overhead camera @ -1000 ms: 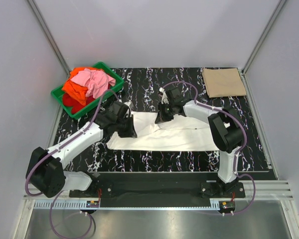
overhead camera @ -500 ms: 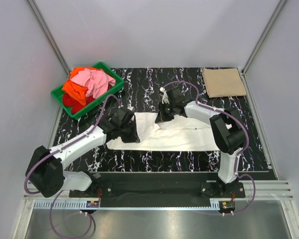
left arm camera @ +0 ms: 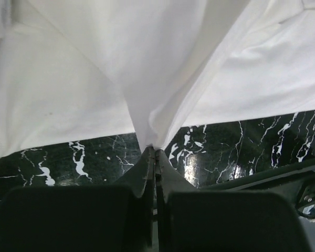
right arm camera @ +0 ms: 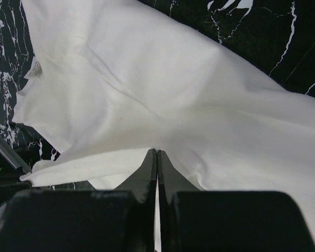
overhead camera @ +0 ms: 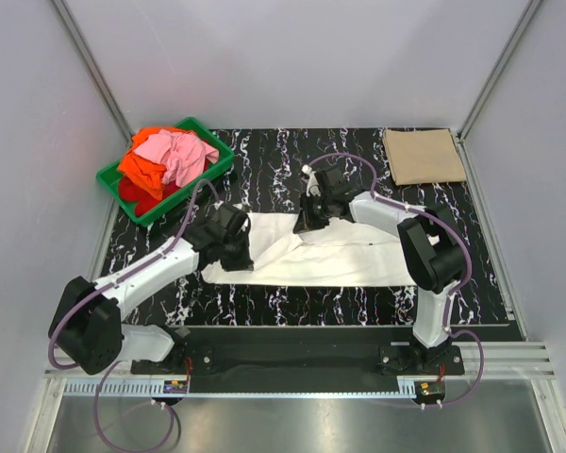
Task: Fold and stack the t-shirts
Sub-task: Fold the tshirt
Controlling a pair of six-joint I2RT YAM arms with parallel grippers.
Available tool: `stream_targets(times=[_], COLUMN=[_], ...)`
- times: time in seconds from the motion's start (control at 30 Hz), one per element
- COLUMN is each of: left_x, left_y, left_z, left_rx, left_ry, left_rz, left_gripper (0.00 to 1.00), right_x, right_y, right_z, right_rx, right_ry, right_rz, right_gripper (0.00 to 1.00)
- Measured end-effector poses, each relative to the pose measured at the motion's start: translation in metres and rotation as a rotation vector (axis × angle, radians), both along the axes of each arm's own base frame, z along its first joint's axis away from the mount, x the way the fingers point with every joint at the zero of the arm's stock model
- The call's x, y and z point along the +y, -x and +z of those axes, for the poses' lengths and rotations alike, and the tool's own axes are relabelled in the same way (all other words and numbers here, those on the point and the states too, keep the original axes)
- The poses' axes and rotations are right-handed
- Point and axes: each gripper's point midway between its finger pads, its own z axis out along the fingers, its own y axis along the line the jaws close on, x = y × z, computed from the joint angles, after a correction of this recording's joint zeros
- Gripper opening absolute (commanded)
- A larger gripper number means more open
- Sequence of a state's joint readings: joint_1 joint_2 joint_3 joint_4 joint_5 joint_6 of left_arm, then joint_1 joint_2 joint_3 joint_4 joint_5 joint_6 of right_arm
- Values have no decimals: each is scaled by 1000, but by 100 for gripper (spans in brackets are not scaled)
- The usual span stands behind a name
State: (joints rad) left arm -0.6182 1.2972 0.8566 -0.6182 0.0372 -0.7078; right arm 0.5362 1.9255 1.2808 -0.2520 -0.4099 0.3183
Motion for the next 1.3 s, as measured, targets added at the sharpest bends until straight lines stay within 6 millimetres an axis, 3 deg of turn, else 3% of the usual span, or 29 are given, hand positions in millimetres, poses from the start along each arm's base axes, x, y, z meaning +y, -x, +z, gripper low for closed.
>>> stream_targets(times=[0.33,0.5,0.9,1.0,1.03,1.07,1.17,1.3], left_x=[25,35,43,46,47,50,57,56], left_y=[-19,-36,-98,-103,-103,-104,-104,-101], left_z=[-22,-31,-23,-27,-28,-29,-29,-18], left_rx=[39,54,-21,-17,-13,-9,-5,-25], left_ry=[-64,-114,-244,-277,-284,-299,-328,-302], left_rz=[55,58,25,9,7,-1,0,-11], left_gripper=[0,0,1,14,31,38,46,49], right_x=[14,14,-6,-9,-9,-9,-10,-9], right_y=[-23,-25,-22,-24,-25,-25,-25,-25], right_z=[15,6,-19,-20,-20,-20,-21,-20], right_rx=[-65,-55,-41,-50,-52,-53,-52,-49], right_ry=[-23,-6,90,107,110,112,113,110], right_rz=[19,14,-44,-58,-61,-63,-65,-70], right_gripper=[0,0,0,0,0,0,0,0])
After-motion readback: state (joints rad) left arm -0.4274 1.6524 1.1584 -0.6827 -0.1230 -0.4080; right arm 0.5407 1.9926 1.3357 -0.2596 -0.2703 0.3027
